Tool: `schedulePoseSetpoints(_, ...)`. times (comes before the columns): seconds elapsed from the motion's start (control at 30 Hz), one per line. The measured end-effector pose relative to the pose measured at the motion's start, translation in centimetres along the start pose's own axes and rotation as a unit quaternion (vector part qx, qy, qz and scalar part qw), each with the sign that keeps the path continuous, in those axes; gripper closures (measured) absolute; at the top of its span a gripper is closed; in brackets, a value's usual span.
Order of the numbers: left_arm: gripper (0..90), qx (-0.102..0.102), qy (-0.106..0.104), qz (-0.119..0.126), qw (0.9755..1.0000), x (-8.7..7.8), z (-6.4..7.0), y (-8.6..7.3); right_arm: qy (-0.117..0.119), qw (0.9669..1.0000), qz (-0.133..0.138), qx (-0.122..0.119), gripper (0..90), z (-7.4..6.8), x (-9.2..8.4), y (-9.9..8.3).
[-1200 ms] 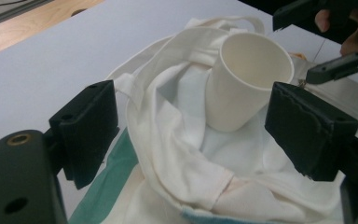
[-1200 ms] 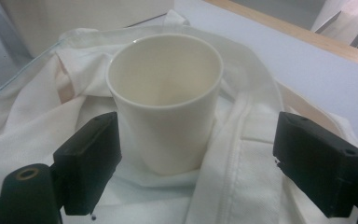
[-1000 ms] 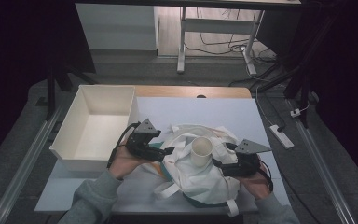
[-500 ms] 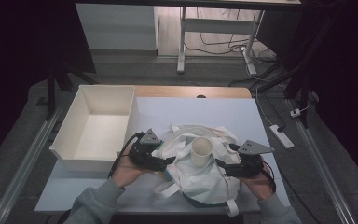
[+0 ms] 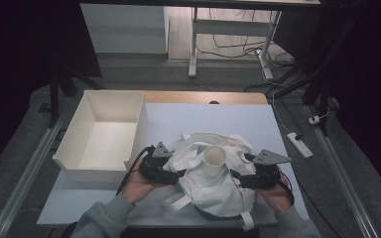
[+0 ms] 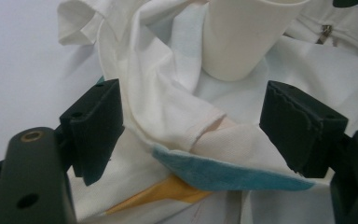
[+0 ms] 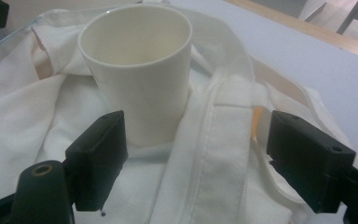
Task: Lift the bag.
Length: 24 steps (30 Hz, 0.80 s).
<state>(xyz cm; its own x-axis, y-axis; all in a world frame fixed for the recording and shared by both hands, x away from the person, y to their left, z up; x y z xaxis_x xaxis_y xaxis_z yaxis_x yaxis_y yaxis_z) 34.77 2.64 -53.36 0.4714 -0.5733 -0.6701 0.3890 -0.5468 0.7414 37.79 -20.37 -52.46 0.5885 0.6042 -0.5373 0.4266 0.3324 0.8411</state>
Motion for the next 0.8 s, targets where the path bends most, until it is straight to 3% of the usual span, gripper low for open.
schedulePoseSetpoints(0.2, 23.3, -0.017, -0.005, -0.01, 0.9998, 0.4, -0.1, -0.9, 0.0, 1.0, -0.003, -0.005, 21.0, -0.1, 0.1, -0.1)
schedulePoseSetpoints(0.37, 23.9, -0.016, -0.007, -0.029, 0.9994, 1.0, 0.3, -2.3, 0.0, 0.9999, -0.005, -0.009, 21.1, -0.2, 0.1, -0.2)
schedulePoseSetpoints(0.53, 26.1, -0.034, -0.022, -0.03, 0.9987, 0.8, 0.4, -3.2, -0.005, 0.9999, -0.006, -0.007, 21.3, 0.0, 0.1, -0.2)
schedulePoseSetpoints(0.73, 36.5, -0.047, -0.052, -0.034, 0.997, 0.9, 0.5, -4.0, -0.026, 0.9995, -0.014, 0.009, 23.3, 1.0, -0.3, -0.7)
schedulePoseSetpoints(0.8, 42.5, -0.046, -0.047, -0.036, 0.9972, 1.1, 0.4, -4.1, -0.035, 0.9991, -0.019, 0.017, 25.4, 1.3, -0.5, -0.9)
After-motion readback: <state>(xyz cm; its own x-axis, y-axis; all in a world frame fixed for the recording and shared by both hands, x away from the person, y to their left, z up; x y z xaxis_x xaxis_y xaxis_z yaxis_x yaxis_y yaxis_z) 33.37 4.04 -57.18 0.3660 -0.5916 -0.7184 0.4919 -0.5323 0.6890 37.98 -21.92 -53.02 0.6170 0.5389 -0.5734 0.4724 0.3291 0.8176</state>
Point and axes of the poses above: each handheld gripper's, and its own axes: x roughly forward along the jaws, y roughly out of its top, z roughly to its right, the point moved 10 cm from there along x, roughly forward along the jaws, and after that the axes turned 10 degrees about x, right-handed, at the moved point
